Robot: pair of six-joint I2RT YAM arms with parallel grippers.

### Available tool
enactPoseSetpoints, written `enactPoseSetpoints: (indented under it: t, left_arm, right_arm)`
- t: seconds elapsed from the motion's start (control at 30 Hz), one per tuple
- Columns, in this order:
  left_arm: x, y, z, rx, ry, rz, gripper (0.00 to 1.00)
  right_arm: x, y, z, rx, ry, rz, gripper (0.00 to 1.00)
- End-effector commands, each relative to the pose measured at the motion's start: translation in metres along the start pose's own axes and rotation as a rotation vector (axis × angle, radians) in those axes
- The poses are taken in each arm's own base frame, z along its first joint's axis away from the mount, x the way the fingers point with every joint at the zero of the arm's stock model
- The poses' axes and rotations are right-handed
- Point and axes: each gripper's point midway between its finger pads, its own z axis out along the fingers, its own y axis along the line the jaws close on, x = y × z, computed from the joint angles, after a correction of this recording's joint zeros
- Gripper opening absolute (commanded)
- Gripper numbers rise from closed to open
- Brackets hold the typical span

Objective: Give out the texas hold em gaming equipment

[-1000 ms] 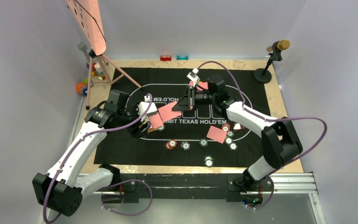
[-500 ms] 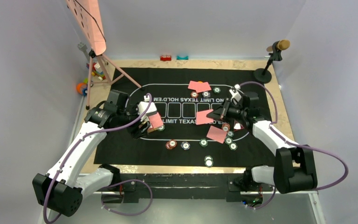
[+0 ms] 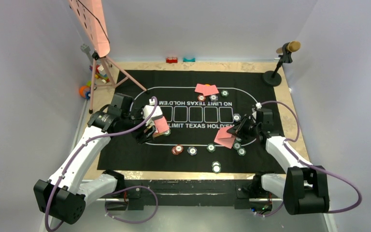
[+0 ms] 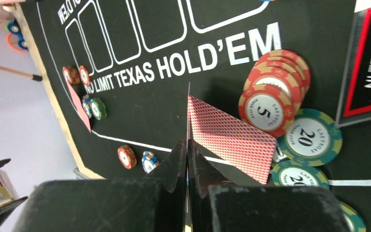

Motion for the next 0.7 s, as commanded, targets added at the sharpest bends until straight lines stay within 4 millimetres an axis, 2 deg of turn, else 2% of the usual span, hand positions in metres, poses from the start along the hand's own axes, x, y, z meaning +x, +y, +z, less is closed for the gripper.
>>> enactPoseSetpoints:
  t: [0.0, 0.13, 0.4, 0.53, 0.67]
  left_arm:
    - [-0.020, 0.003, -0.007, -0.002, -0.068, 0.039, 0.07]
    - [-0.019, 0.002, -0.007, 0.000, -0.065, 0.039, 0.01]
    - [-0.019, 0.001, -0.006, 0.009, -0.064, 0.032, 0.00]
    - [-0.018, 0.001, -0.006, 0.009, -0.061, 0.031, 0.00]
    - [-0.018, 0.001, -0.006, 0.009, -0.060, 0.029, 0.00]
  right_arm:
    - [-0.011, -0.022, -0.005, 0.119, -0.082, 0.012, 0.00]
    - [-0.009, -0.035, -0.003, 0.181, -0.069, 0.030, 0.00]
    - [-0.008, -0.044, -0.011, 0.239, -0.075, 0.026, 0.43]
    - [-0.011, -0.042, -0.017, 0.253, -0.089, 0.011, 0.56]
    - [-0.028, -0.025, -0.032, 0.237, -0.154, -0.043, 0.65]
